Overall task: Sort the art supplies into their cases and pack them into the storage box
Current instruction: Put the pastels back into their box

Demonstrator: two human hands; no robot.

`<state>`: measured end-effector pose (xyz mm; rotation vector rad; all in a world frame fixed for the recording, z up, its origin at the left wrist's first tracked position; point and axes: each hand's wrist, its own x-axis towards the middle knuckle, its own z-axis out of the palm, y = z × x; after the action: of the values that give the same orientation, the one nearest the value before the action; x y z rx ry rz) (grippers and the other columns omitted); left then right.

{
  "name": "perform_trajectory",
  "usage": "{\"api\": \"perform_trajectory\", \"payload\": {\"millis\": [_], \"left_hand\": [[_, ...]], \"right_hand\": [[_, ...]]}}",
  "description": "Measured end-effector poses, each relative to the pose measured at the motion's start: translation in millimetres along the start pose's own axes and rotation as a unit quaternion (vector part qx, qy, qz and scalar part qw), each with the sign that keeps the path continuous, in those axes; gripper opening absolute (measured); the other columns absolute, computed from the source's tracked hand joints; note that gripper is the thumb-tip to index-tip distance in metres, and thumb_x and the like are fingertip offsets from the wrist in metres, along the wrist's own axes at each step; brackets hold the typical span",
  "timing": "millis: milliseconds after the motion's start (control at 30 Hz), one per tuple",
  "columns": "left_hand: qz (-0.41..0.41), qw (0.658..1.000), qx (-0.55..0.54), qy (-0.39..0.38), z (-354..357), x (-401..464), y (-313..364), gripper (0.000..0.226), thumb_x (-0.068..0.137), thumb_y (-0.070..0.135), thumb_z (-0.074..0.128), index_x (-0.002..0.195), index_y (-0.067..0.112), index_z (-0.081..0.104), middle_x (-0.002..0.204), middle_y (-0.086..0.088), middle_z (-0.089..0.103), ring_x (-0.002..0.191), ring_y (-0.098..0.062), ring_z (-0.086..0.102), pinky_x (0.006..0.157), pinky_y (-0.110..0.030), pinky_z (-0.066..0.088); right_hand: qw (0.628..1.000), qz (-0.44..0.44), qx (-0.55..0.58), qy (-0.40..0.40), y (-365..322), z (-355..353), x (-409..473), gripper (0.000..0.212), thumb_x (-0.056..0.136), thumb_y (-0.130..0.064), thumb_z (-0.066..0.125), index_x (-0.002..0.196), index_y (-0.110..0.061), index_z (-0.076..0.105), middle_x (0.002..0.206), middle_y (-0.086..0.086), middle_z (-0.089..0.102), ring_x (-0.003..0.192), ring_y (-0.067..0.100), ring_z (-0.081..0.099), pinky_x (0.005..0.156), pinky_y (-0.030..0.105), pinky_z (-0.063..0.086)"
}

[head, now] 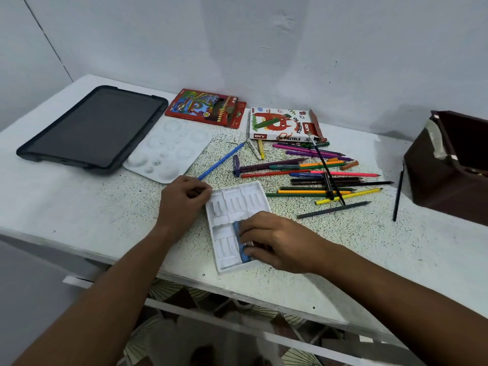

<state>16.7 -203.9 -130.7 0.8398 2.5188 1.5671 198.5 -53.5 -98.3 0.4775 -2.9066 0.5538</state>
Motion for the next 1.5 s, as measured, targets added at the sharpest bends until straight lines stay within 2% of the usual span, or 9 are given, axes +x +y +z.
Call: {"api": "perform_trajectory", "payload": {"millis": [333, 467, 567, 700, 1100, 1167, 1233, 1367, 1500], "left_hand": [[0.001, 1.0, -0.001, 0.002, 0.7, 0.5, -0.3, 0.008, 0.082, 0.009, 0.074, 0.089, 0.008, 0.076, 0.089, -0.003, 0.063, 0.072, 0.011, 0.058, 0.067, 0.0, 0.04], [0.001, 1.0, 0.008, -0.001, 0.0, 0.4, 0.3, 0.008, 0.082, 0.01, 0.074, 0.09, 0.009, 0.076, 0.089, -0.002, 0.063, 0.072, 0.012, 0.057, 0.066, 0.001, 0.039], [-0.001, 1.0, 0.001, -0.002, -0.3, 0.2, 0.8, 0.008, 0.082, 0.01, 0.074, 0.09, 0.009, 0.076, 0.09, -0.002, 0.063, 0.072, 0.012, 0.057, 0.066, 0.001, 0.039], [-0.006, 1.0, -0.01, -0.002, -0.1, 1.5, -0.4, 0.007, 0.082, 0.011, 0.074, 0.089, 0.011, 0.076, 0.091, -0.001, 0.064, 0.074, 0.009, 0.058, 0.067, -0.001, 0.041], [-0.01, 1.0, -0.028, -0.003, -0.5, 2.4, -4.4, 0.008, 0.081, 0.012, 0.075, 0.089, 0.011, 0.077, 0.093, -0.001, 0.065, 0.074, 0.004, 0.06, 0.07, -0.003, 0.043], [-0.01, 0.999, -0.03, -0.006, -0.2, 2.8, -3.6, 0.009, 0.081, 0.012, 0.075, 0.09, 0.011, 0.077, 0.094, -0.002, 0.065, 0.074, 0.002, 0.06, 0.07, -0.004, 0.044], [-0.009, 0.999, -0.03, -0.007, -0.2, 2.7, -3.5, 0.008, 0.081, 0.012, 0.075, 0.09, 0.012, 0.077, 0.093, -0.002, 0.065, 0.074, 0.001, 0.06, 0.069, -0.004, 0.044], [-0.008, 1.0, -0.029, -0.007, -0.8, 2.5, -3.2, 0.007, 0.082, 0.012, 0.075, 0.089, 0.012, 0.077, 0.093, -0.002, 0.065, 0.077, -0.003, 0.061, 0.069, -0.004, 0.044], [-0.01, 1.0, -0.024, -0.008, -0.7, 2.6, -2.8, 0.007, 0.082, 0.013, 0.075, 0.089, 0.012, 0.077, 0.092, 0.0, 0.066, 0.078, -0.001, 0.061, 0.069, -0.004, 0.044]], "right_hand": [[1.0, 0.003, 0.011, -0.016, 1.0, 4.5, 0.5, 0.02, 0.09, -0.026, 0.064, 0.098, -0.01, 0.071, 0.106, 0.003, 0.065, 0.104, 0.022, 0.057, 0.085, 0.036, 0.049], [0.992, 0.118, 0.025, 0.035, 11.1, -10.3, 0.7, 0.021, 0.092, -0.028, 0.058, 0.104, -0.015, 0.069, 0.108, 0.0, 0.067, 0.101, 0.012, 0.055, 0.091, 0.033, 0.048], [0.946, 0.306, -0.01, 0.107, 46.1, -36.8, -1.3, 0.022, 0.093, -0.022, 0.058, 0.113, -0.014, 0.064, 0.111, 0.003, 0.062, 0.097, 0.013, 0.054, 0.093, 0.039, 0.049], [0.868, 0.478, -0.124, 0.051, 97.1, -68.8, -11.9, 0.024, 0.092, -0.026, 0.058, 0.109, -0.01, 0.062, 0.109, 0.012, 0.061, 0.095, 0.029, 0.058, 0.081, 0.037, 0.048], [0.793, 0.585, -0.171, -0.023, 98.1, -74.5, -6.3, 0.017, 0.087, -0.007, 0.059, 0.102, -0.004, 0.049, 0.102, 0.02, 0.059, 0.087, 0.035, 0.055, 0.064, 0.035, 0.039], [0.798, 0.576, -0.175, -0.018, 91.0, -78.8, -4.2, 0.008, 0.087, -0.008, 0.059, 0.091, -0.004, 0.054, 0.096, 0.016, 0.061, 0.078, 0.031, 0.052, 0.064, 0.034, 0.043], [0.843, 0.51, -0.172, 0.001, 80.7, -76.7, -2.0, 0.013, 0.088, -0.011, 0.06, 0.098, -0.006, 0.067, 0.094, 0.014, 0.065, 0.081, 0.03, 0.057, 0.069, 0.033, 0.049], [0.972, 0.214, -0.094, 0.028, 32.0, -51.9, 4.9, 0.024, 0.091, -0.025, 0.057, 0.109, -0.016, 0.069, 0.105, 0.004, 0.067, 0.099, 0.022, 0.055, 0.085, 0.037, 0.049], [0.993, 0.018, -0.116, 0.02, 3.4, -22.5, 9.1, 0.022, 0.083, -0.014, 0.069, 0.106, -0.014, 0.07, 0.104, 0.006, 0.069, 0.09, 0.022, 0.062, 0.069, 0.035, 0.055]]}}
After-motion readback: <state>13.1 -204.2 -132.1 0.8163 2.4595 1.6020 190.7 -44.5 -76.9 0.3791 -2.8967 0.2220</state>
